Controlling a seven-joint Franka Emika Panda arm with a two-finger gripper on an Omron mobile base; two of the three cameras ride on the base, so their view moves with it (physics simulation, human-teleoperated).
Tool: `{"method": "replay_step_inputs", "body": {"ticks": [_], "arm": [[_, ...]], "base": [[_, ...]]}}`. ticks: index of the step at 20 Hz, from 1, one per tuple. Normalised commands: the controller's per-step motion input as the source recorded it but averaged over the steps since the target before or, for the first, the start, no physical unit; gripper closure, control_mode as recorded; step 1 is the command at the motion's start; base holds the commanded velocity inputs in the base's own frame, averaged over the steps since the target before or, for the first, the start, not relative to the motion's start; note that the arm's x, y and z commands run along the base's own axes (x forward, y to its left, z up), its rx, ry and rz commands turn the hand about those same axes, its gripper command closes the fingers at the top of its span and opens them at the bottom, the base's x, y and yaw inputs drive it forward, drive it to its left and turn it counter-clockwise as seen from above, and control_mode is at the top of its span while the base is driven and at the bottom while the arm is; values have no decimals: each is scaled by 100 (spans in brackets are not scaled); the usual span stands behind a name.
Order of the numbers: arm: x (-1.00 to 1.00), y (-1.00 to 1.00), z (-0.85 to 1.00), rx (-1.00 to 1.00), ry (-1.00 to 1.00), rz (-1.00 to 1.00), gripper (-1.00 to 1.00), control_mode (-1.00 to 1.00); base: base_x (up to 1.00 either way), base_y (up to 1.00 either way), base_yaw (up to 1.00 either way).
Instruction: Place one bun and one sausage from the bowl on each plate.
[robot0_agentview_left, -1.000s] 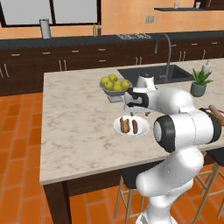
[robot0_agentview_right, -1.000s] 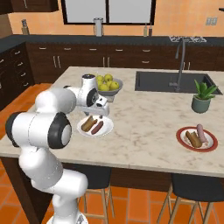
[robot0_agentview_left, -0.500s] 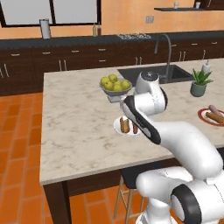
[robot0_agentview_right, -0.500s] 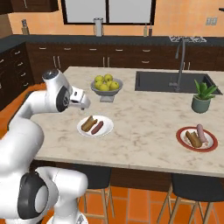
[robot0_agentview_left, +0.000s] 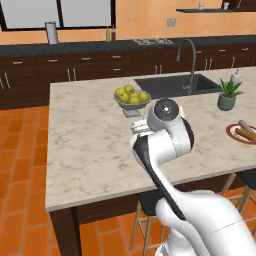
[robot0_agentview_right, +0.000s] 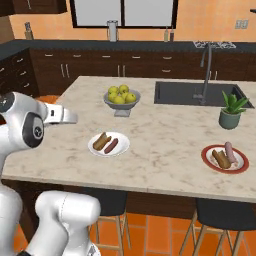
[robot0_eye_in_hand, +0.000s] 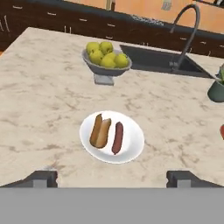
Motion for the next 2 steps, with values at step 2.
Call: {"method": "replay_step_inputs", "body": {"ticks": [2], "arm": [[1,81,4,-40,28,-3,-100,-100]], "base": [[0,0,0]]}}
